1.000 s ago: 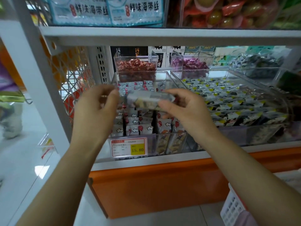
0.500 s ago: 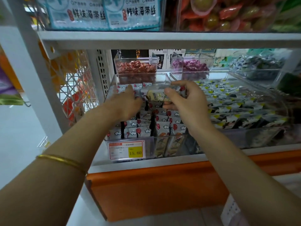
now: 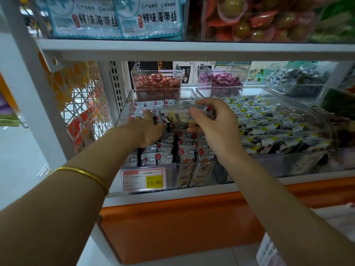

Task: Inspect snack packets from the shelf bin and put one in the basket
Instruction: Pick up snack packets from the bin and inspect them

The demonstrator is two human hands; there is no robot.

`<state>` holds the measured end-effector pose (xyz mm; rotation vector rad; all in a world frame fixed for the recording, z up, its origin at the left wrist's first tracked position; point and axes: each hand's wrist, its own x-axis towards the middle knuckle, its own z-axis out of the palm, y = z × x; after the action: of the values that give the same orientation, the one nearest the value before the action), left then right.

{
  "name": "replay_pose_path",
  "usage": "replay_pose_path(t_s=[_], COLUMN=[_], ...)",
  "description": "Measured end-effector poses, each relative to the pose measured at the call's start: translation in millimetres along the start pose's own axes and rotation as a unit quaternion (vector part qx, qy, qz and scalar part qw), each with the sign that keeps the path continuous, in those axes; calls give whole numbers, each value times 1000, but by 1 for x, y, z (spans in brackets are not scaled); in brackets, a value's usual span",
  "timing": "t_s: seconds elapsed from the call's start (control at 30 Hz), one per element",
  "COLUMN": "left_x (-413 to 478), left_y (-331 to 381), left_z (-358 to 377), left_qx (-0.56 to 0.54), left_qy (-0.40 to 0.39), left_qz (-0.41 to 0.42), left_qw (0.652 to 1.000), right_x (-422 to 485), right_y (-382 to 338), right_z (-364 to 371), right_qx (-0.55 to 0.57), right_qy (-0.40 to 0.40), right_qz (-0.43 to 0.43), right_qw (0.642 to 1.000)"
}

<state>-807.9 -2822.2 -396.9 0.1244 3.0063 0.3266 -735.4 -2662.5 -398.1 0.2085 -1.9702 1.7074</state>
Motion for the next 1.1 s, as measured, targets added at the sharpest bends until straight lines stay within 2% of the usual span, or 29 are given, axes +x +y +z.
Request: replay_pose_path(t_s=[0.2, 0.33, 0.4, 0.5, 0.6, 0.67, 0.73, 0.83, 0.93, 0.97, 1.03, 1.1], left_x=[-28, -48, -57, -64, -70, -75, -76, -77, -77, -77, -76, -76], left_y=[-1, 4, 5, -2, -17, -28, -41, -52, -55, -56, -56, -56], left_z=[3, 4, 1, 0, 5, 6, 8, 13, 17, 18, 18, 18], left_qx=[31, 74, 102, 175, 194, 165, 101, 10, -38, -46, -62, -81], left_qy=[22, 101, 118, 103, 168, 236, 267, 241, 241, 245, 246, 242], left_qz=[29, 49, 49, 70, 86, 88, 68, 38, 52, 55, 56, 57], left_qw=[999, 991, 987, 977, 963, 954, 956, 970, 968, 967, 966, 965], right_x=[7, 26, 39, 58, 68, 71, 73, 76, 73, 72, 70, 74], right_y=[1, -4, -5, -2, 5, 9, 12, 12, 14, 16, 22, 23], right_z=[5, 26, 44, 72, 92, 100, 105, 109, 109, 111, 117, 118], right_qx=[13, 5, -33, -145, -250, -279, -307, -360, -339, -354, -423, -443], right_qy=[2, -32, -71, -136, -206, -246, -280, -314, -309, -312, -343, -365], right_qz=[2, -16, -21, -29, -68, -71, -69, -81, -96, -103, -118, -106], right_qw=[1000, 999, 997, 980, 944, 925, 907, 875, 883, 875, 831, 812])
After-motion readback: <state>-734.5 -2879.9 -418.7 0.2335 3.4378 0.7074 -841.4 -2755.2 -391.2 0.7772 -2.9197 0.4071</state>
